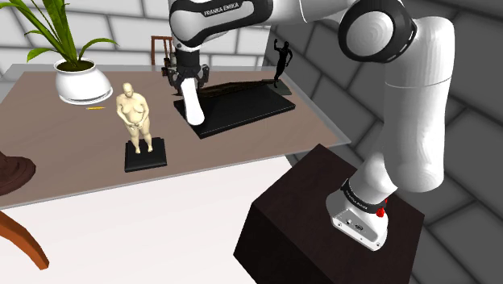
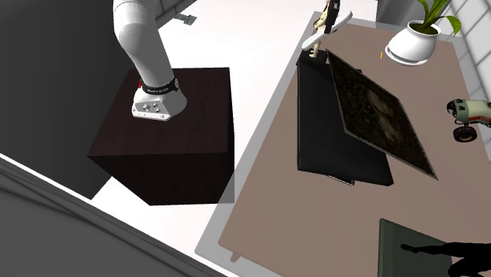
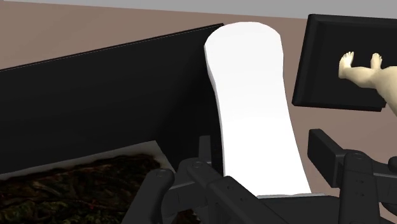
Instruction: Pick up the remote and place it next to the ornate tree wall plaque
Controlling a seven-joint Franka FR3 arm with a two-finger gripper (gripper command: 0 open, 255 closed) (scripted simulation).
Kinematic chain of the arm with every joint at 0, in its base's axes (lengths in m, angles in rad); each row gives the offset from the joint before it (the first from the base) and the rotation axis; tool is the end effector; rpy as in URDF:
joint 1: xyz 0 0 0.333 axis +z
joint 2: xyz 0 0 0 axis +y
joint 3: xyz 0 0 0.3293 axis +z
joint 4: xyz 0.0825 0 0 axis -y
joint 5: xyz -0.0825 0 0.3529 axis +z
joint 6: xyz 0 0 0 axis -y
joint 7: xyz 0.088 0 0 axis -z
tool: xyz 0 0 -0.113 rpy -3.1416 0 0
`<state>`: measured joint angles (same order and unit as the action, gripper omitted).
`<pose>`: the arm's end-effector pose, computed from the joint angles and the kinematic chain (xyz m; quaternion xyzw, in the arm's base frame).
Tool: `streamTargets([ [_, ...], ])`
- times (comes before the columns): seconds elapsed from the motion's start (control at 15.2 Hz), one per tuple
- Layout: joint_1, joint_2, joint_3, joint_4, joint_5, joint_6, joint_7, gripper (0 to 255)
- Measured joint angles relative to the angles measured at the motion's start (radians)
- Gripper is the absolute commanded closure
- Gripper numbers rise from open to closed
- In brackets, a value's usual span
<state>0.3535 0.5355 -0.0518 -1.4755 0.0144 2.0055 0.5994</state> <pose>0.6478 0.2092 0.3852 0.9890 -0.1478 0.0008 0.0071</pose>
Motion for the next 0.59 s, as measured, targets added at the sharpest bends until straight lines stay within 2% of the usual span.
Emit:
streamTargets([
  [0.59, -0.001, 0.045, 0.001, -0.046, 0.002, 0.094, -0.001, 255],
])
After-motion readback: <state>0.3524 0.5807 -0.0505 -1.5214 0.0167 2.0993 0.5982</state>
